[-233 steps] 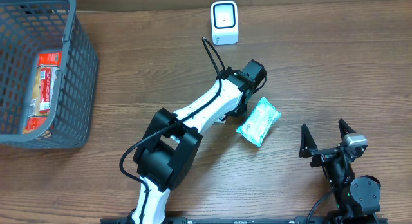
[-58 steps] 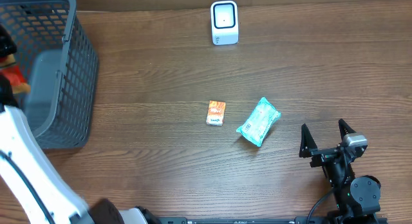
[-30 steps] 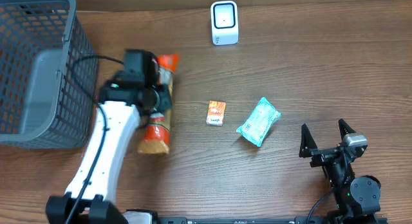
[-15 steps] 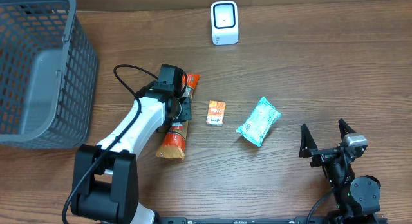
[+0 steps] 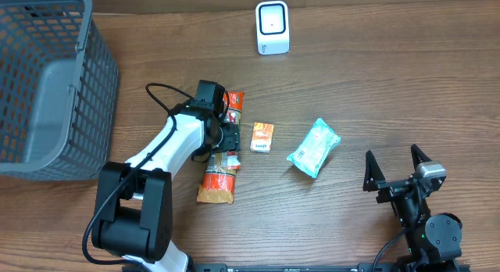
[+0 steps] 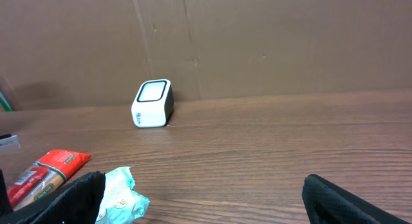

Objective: Scan the item barcode
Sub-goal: 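Lift the red pasta package out and carry it toward the table center, then release the pasta packages on the table and raise the left gripper, then move the right gripper left over the green wrapped package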

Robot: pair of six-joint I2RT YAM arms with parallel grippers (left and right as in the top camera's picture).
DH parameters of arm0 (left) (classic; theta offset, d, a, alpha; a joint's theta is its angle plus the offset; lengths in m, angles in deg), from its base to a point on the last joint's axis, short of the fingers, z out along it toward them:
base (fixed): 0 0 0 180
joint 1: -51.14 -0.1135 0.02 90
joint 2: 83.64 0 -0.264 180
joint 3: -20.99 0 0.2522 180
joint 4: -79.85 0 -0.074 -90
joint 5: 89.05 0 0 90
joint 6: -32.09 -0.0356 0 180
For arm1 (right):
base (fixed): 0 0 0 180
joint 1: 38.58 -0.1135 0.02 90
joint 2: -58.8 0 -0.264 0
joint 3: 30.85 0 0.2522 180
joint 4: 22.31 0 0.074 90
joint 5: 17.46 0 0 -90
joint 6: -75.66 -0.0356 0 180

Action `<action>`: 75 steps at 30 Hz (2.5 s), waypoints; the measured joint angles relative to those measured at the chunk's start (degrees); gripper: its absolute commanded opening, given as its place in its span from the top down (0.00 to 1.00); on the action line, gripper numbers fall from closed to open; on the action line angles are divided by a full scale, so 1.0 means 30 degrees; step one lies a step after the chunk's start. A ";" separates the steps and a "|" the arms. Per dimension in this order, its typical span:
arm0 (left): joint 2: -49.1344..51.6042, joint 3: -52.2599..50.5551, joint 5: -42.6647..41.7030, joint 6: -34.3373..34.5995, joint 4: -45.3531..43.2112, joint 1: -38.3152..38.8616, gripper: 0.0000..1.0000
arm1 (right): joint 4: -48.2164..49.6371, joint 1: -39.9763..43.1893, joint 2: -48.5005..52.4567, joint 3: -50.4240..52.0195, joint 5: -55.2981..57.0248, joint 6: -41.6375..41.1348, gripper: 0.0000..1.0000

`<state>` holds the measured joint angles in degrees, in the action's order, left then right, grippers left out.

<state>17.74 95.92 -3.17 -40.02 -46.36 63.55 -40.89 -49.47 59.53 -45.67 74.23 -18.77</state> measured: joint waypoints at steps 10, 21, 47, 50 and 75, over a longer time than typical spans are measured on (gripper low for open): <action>0.0000 0.4816 -0.0204 -0.0546 0.4160 -0.0058 0.20 | 0.0015 0.0000 0.0000 0.0000 0.0007 -0.0007 0.00; 0.0007 1.0418 -0.0153 -0.0656 0.8313 -0.2630 0.20 | 0.0007 0.0000 0.0000 0.0000 0.0000 0.0000 0.00; 0.0007 1.1358 0.0605 -0.0729 0.9369 -0.7417 0.00 | 0.0364 0.0000 0.0000 0.0000 -0.0007 -0.0226 0.00; 0.0007 1.1358 0.0605 -0.0729 0.9377 -0.7417 0.00 | -0.0466 0.0000 0.0007 -0.0146 -0.0044 -0.1086 0.00; 0.0007 1.1358 0.0670 -0.0729 0.9377 -0.7380 0.00 | -1.7092 0.0000 1.8025 -2.2578 -0.4473 -0.3096 0.15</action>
<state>17.76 130.00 -1.16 -42.20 -18.23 41.41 -92.17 -49.47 113.61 -113.41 60.81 -28.06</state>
